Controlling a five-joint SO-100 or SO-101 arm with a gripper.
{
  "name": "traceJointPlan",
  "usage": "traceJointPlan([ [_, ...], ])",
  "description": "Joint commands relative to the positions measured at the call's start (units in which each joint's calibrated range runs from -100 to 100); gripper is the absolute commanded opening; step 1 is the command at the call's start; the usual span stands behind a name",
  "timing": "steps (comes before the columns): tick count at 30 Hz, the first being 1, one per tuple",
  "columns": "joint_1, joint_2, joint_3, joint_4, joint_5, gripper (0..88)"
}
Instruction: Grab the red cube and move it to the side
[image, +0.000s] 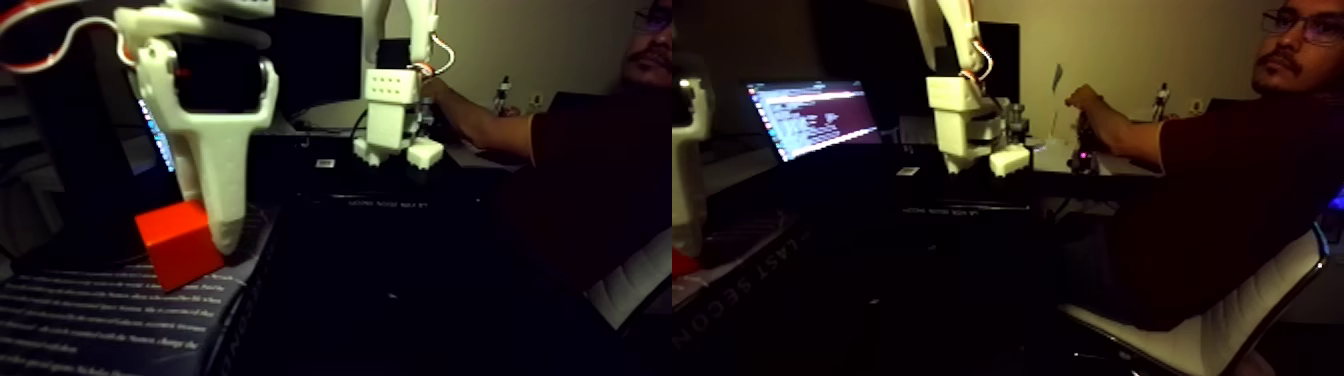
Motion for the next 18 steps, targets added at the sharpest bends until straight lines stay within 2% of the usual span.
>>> traceJointPlan([
  [1, 0.62, -0.31, 0.04, -0.31, -0.04, 8.9],
  [18, 1.45, -0.23, 0.04, -0.57, 0.07, 8.9],
])
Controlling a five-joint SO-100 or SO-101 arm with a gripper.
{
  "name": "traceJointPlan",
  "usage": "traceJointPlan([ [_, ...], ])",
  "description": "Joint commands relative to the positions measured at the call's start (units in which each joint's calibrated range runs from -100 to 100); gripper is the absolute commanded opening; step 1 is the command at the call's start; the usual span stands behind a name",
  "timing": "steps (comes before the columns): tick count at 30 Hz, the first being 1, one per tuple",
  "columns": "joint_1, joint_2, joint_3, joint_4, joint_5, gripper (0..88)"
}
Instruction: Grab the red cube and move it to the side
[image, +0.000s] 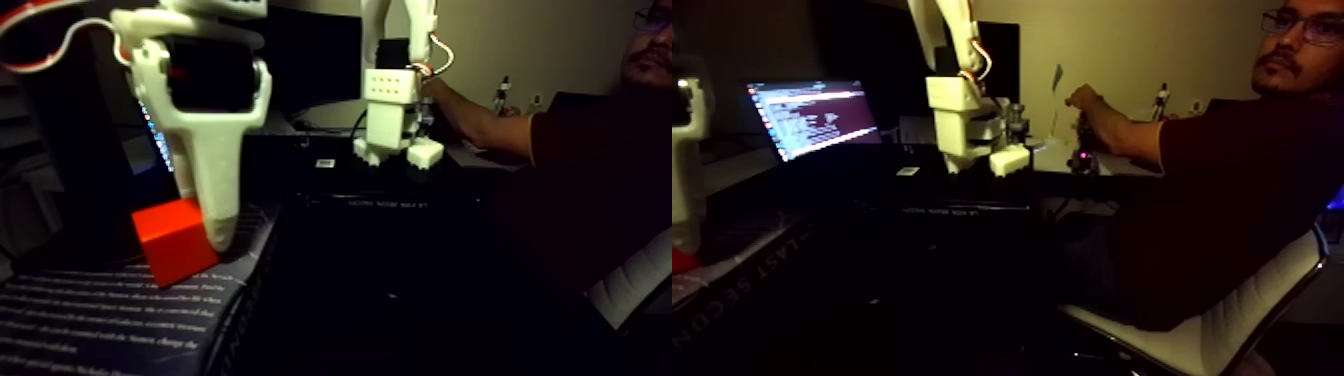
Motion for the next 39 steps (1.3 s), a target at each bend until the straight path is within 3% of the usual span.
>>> traceJointPlan([
  [1, 0.53, -0.23, 0.04, -0.48, 0.01, 8.9],
  [9, -0.06, -0.23, 2.13, -0.57, 0.34, 9.5],
  [14, -0.06, -0.23, 2.22, -0.57, 1.09, 21.9],
  [18, 0.03, -0.23, 2.22, -0.48, 1.36, 26.9],
  [39, 0.36, -1.24, 1.58, -0.48, 1.85, 27.4],
])
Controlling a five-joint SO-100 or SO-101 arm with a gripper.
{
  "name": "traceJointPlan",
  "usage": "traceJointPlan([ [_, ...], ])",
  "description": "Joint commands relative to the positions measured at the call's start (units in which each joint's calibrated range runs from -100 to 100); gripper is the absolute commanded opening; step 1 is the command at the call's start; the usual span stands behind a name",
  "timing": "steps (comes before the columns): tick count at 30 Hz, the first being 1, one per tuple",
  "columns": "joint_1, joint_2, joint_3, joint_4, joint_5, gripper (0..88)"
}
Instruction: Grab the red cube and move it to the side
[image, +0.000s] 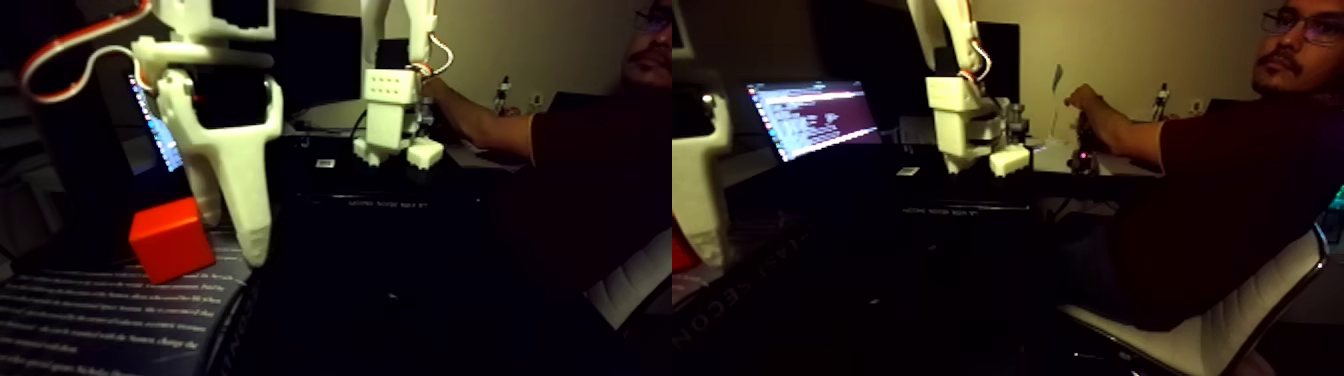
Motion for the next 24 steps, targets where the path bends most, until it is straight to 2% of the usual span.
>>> traceJointPlan([
  [1, 0.28, -1.32, -1.5, -0.24, 0.49, 27.4],
  [15, 0.95, -6.53, -1.41, 0.44, 1.46, 27.4],
  [24, 2.53, -10.15, -1.23, 0.69, 4.65, 28.7],
])
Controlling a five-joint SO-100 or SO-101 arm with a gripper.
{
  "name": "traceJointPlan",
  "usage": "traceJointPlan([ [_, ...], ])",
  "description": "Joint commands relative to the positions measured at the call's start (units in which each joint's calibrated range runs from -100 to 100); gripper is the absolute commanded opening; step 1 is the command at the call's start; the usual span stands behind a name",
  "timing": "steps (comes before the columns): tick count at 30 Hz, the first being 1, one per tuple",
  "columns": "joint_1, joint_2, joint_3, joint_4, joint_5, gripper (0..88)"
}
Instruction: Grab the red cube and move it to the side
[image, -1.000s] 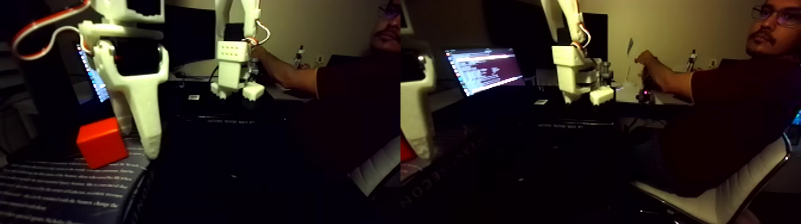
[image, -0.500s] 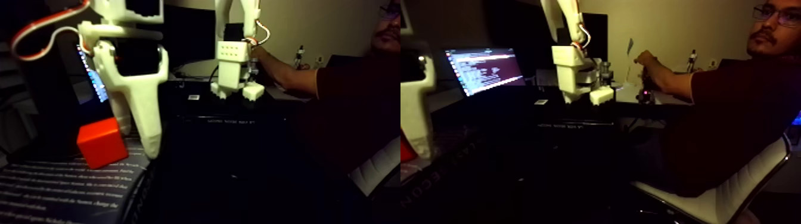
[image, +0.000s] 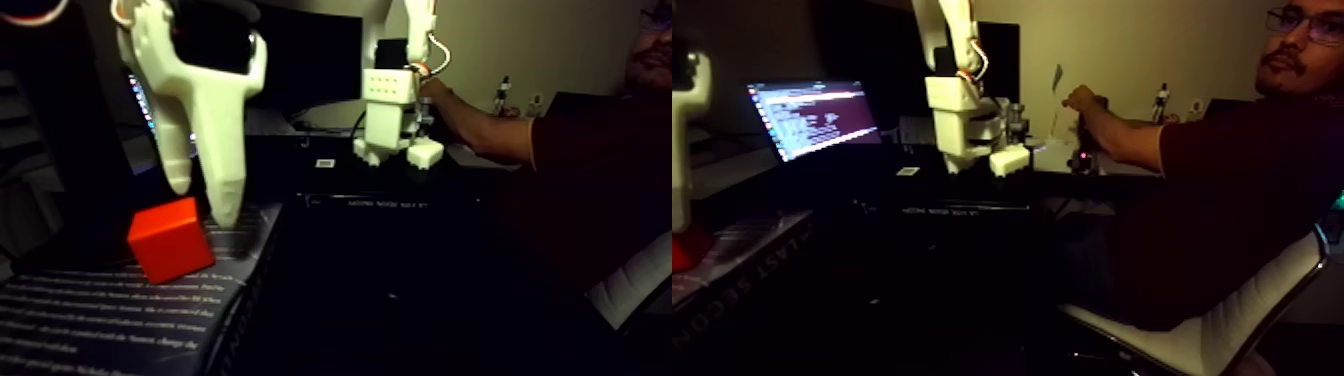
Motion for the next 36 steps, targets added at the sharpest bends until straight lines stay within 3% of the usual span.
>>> traceJointPlan([
  [1, 1.17, -4.34, -0.96, 0.61, 1.46, 30.4],
  [8, 1.09, -10.31, 3.03, 2.97, 2.43, 33.6],
  [17, -5.99, -22.66, 15.46, 3.48, -8.58, 33.4],
  [20, -8.4, -26.52, 18.82, 3.48, -12.3, 27.4],
  [27, -13.48, -34.0, 27.61, 3.65, -18.88, 1.3],
  [36, -26.06, -44.51, 45.03, 2.72, -27.67, 0.7],
])
